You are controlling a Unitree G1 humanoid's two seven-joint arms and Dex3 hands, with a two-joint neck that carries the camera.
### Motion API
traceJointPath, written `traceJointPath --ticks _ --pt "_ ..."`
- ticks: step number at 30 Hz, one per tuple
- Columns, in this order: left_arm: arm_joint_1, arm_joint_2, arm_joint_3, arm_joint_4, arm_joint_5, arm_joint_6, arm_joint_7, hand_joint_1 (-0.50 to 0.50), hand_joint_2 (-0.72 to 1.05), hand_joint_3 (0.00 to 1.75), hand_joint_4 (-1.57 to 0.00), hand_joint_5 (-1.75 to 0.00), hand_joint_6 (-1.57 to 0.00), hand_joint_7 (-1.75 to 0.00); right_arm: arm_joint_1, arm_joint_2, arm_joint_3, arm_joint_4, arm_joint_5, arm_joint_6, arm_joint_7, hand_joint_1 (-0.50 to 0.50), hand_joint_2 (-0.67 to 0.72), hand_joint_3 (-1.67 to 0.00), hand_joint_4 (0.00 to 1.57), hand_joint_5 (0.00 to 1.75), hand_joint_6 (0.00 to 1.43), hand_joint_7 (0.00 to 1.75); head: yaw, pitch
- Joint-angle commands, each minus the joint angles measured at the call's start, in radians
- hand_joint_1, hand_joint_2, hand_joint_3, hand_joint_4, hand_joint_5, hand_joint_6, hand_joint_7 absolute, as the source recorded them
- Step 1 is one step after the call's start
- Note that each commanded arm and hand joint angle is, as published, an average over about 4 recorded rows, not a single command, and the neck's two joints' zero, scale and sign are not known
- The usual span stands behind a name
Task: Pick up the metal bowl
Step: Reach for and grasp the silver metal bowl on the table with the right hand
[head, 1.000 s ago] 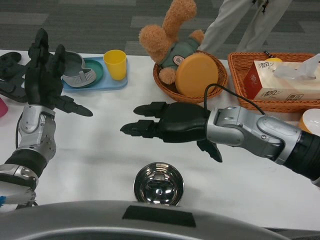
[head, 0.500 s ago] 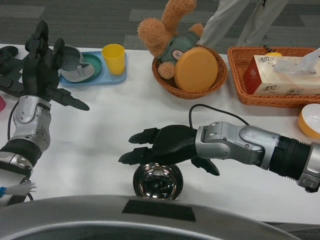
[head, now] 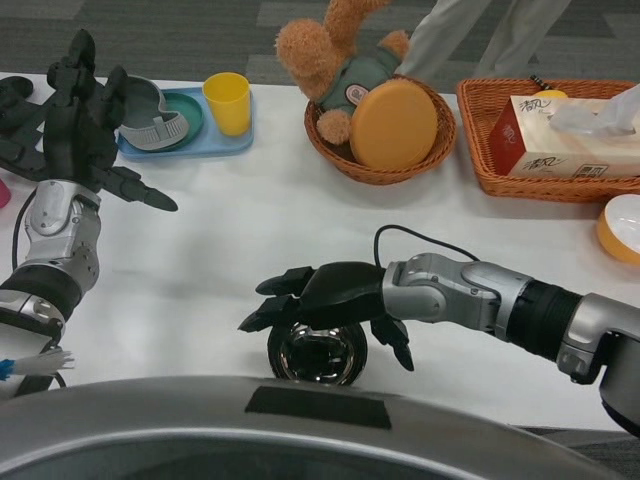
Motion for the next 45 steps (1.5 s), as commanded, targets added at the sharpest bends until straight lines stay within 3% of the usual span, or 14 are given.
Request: traceJointPath --ticks 1,12,17,22,29,32,36,41,45 --pt "-0.006 0.011 -0.005 0.011 -0.001 -0.003 0.004 -0.50 -0.46 0.09 -0.22 0.00 -0.02 0.00 -0.026 0.012 0.029 0.031 0.017 -0.024 -0.003 -0.25 0.41 -0.44 0.00 0.00 0.00 0.26 0.002 -0.001" --pt "-0.004 0.014 -0.025 0.030 -0.002 -0.003 0.004 -0.50 -0.46 0.09 -0.26 0.00 -0.03 0.00 -0.113 0.050 0.136 0.091 0.058 -0.029 0.000 -0.25 0.41 -0.52 0.00 0.00 0.00 0.35 0.003 -0.034" --pt "-0.002 0.013 -0.026 0.033 -0.003 -0.003 0.004 -0.50 -0.46 0.09 -0.26 0.00 -0.03 0.00 -0.150 0.062 0.168 0.101 0.061 -0.029 0.003 -0.25 0.38 -0.71 0.00 0.00 0.00 0.42 0.001 -0.035" --pt "0.000 0.011 -0.026 0.035 -0.004 -0.003 0.004 -0.50 -0.46 0.09 -0.26 0.00 -0.03 0.00 -0.182 0.071 0.202 0.113 0.076 -0.029 0.005 -0.25 0.25 -1.07 0.00 0.00 0.00 0.49 0.004 -0.035" --pt "0.003 0.011 -0.026 0.040 -0.010 -0.005 0.004 -0.50 -0.46 0.09 -0.26 0.00 -0.03 0.00 -0.186 0.078 0.199 0.126 0.080 -0.028 0.010 -0.21 0.12 -1.27 0.00 0.00 0.00 0.70 0.008 -0.041" --pt "0.003 0.011 -0.026 0.042 -0.011 -0.005 0.004 -0.50 -0.46 0.09 -0.26 0.00 -0.03 0.00 -0.186 0.082 0.195 0.138 0.080 -0.028 0.011 -0.21 0.06 -1.27 0.00 0.00 0.00 0.91 0.008 -0.041" --pt "0.004 0.011 -0.026 0.042 -0.011 -0.007 0.004 -0.50 -0.46 0.09 -0.26 0.00 -0.03 0.00 -0.185 0.086 0.188 0.163 0.091 -0.029 0.011 -0.21 0.03 -1.31 0.00 0.00 0.00 0.98 0.008 -0.041" --pt "0.008 0.012 -0.025 0.044 -0.013 -0.007 0.006 -0.50 -0.46 0.09 -0.26 0.00 -0.03 0.00 -0.180 0.092 0.177 0.186 0.094 -0.034 0.011 -0.26 0.08 -1.43 0.00 0.00 0.00 1.10 0.022 -0.051" --pt "0.010 0.014 -0.026 0.044 -0.016 -0.010 0.007 -0.50 -0.46 0.09 -0.29 0.00 -0.03 0.00 -0.174 0.094 0.166 0.198 0.093 -0.051 0.007 -0.33 0.03 -1.43 0.00 0.00 0.00 1.19 0.025 -0.056"
